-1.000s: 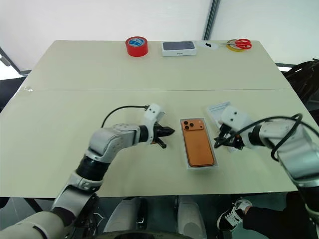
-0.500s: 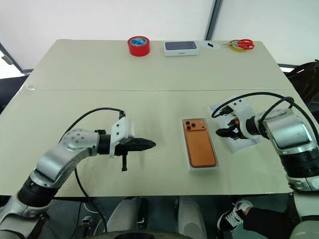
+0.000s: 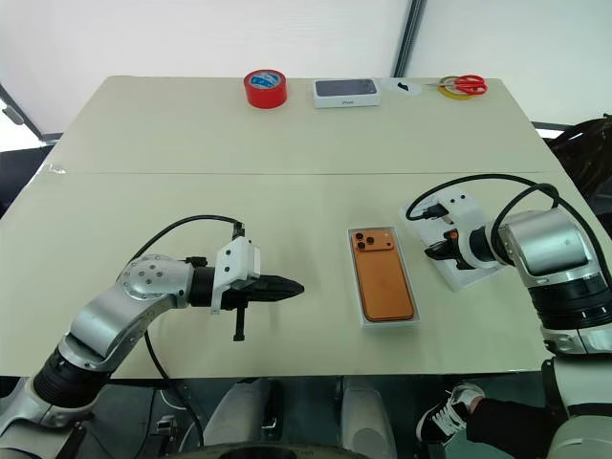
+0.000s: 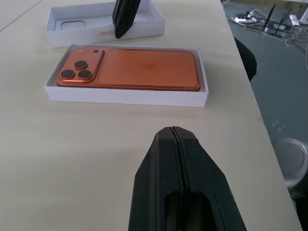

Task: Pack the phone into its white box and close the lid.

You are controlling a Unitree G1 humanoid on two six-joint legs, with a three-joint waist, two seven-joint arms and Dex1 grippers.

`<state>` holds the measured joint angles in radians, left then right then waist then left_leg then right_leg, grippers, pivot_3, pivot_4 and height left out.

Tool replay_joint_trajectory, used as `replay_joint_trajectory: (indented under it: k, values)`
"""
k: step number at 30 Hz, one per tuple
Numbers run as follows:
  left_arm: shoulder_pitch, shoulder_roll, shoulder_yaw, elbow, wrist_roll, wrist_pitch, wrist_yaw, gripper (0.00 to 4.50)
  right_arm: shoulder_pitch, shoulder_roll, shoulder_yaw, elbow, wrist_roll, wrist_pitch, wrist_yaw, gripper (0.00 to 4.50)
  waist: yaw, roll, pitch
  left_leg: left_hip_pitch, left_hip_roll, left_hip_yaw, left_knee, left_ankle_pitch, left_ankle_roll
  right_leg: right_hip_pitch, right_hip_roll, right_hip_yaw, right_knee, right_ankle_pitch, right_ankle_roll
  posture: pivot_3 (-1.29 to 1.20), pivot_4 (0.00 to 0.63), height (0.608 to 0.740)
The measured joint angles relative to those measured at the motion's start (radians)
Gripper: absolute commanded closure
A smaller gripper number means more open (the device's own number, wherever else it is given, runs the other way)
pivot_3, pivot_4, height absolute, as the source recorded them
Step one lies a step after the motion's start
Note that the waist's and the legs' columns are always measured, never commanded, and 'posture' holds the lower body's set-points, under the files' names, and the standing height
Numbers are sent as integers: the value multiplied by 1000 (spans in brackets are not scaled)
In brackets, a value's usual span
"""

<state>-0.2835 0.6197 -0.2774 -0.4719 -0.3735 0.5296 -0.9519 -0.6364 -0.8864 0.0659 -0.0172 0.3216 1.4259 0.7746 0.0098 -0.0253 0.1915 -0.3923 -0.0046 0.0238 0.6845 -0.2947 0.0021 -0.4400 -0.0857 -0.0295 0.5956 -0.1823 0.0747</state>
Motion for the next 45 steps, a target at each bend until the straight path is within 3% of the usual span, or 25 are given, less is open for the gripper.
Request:
replay_joint_trajectory:
  k: [5,8,13,16,18,27,30,35,43,45]
  values:
    - [35,-13,104,22,-31,8,55,4500,-179,112,-256,38,110,164,-47,4479,-4,1,1,0,2,-1,-1,0,0,-1,3,0,1,1,2,0,150,732]
    - [52,-10,164,55,-42,11,81,4500,-230,135,-342,67,311,181,-111,4479,0,1,0,0,2,-2,-1,0,0,0,4,-1,1,1,2,0,150,732]
    - [51,-5,216,132,-40,4,102,4500,-190,225,-317,134,930,182,-442,4479,-1,1,0,0,2,-1,-1,0,0,1,3,0,1,2,1,0,150,732]
    - [39,-3,233,169,-34,0,111,4500,-79,219,-182,99,1390,64,-740,4479,2,1,0,0,2,-2,-1,0,0,1,3,0,1,2,2,0,150,732]
    - [36,-4,236,178,-34,0,115,4500,-13,232,-123,51,1553,-23,-867,4479,0,1,0,0,2,-1,-1,0,1,1,2,1,0,2,2,0,150,732]
    - [-4,-54,211,190,-26,-2,135,4500,211,276,-115,-136,1621,-183,-994,4479,4,1,0,0,2,-1,0,0,1,1,2,1,0,2,2,0,150,732]
    - [-46,-93,173,215,-5,-3,151,4500,252,225,-119,-170,1627,-200,-994,3538,2,0,0,1,2,-1,0,0,1,2,3,1,0,1,2,0,150,732]
    - [-134,-210,60,278,39,-11,158,4500,237,124,-119,-171,1626,-207,-1000,939,3,0,0,0,2,0,0,0,1,1,3,1,0,1,2,0,150,732]
    - [-209,-334,-58,364,106,-27,169,4500,117,-124,-115,-172,1622,-205,-988,939,3,1,0,0,3,0,0,-1,2,1,4,1,-1,0,-1,0,150,732]
    - [-230,-362,-68,379,113,-29,170,4500,100,-154,-117,-155,1587,-207,-972,1457,3,0,0,0,3,0,0,-1,2,1,4,1,-1,0,-1,0,150,732]
